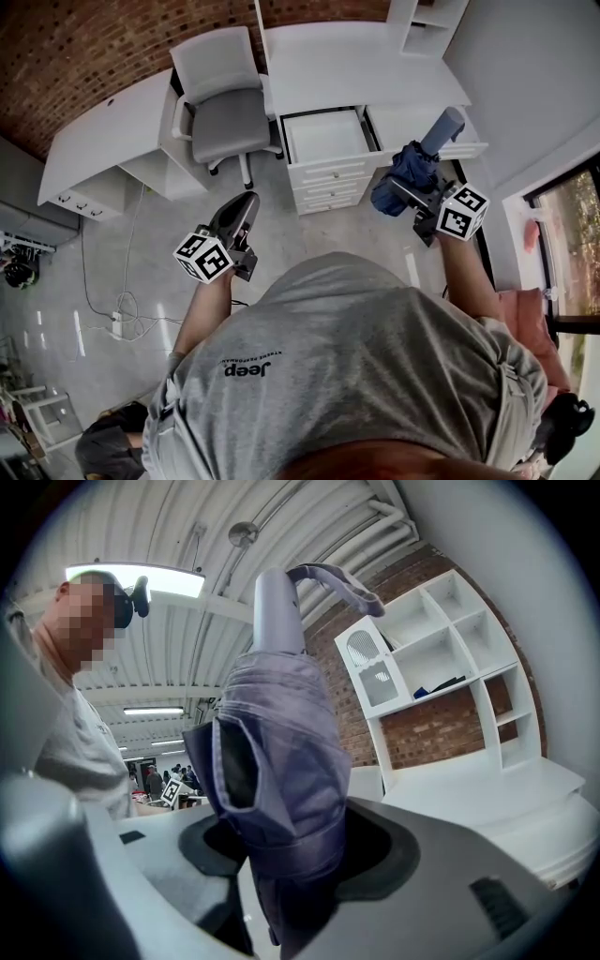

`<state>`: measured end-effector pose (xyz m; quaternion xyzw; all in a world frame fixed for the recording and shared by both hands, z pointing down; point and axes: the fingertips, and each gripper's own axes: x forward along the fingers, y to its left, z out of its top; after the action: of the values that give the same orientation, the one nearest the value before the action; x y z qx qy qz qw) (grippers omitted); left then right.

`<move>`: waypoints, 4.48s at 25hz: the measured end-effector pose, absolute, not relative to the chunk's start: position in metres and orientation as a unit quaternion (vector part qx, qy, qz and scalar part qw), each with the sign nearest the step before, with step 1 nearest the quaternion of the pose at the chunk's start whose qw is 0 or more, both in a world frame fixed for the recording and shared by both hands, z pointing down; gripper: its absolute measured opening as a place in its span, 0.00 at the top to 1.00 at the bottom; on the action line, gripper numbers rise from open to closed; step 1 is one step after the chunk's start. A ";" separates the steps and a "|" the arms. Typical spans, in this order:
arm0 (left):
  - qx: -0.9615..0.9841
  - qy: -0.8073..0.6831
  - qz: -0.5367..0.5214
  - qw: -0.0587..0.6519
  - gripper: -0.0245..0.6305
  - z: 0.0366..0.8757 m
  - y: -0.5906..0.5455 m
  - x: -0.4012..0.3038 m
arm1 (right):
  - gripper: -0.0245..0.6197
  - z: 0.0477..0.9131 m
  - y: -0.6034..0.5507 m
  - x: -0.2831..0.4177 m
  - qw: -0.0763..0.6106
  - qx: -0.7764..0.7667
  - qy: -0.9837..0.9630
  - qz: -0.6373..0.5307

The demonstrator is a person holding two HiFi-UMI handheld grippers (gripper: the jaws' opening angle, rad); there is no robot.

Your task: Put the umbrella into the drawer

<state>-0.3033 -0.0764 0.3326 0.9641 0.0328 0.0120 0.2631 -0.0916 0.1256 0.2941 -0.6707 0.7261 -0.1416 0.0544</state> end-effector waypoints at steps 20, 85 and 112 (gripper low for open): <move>0.962 0.018 0.022 0.271 0.89 0.351 -0.134 -0.292 | 0.56 0.296 0.089 -0.042 0.040 -0.692 0.707 -0.143; 0.910 -0.279 0.015 0.306 0.89 0.453 -0.185 -0.017 | 0.56 0.387 -0.176 0.214 -0.212 -0.364 0.890 -0.176; 0.877 -0.340 0.045 0.336 0.93 0.559 -0.177 0.002 | 0.56 0.579 -0.198 0.137 -0.374 -0.203 0.868 -0.255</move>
<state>0.0021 -0.1770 0.5594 0.8771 -0.3400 0.0445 0.3362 0.1370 -0.1980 0.5787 -0.2027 0.8682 -0.2551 -0.3742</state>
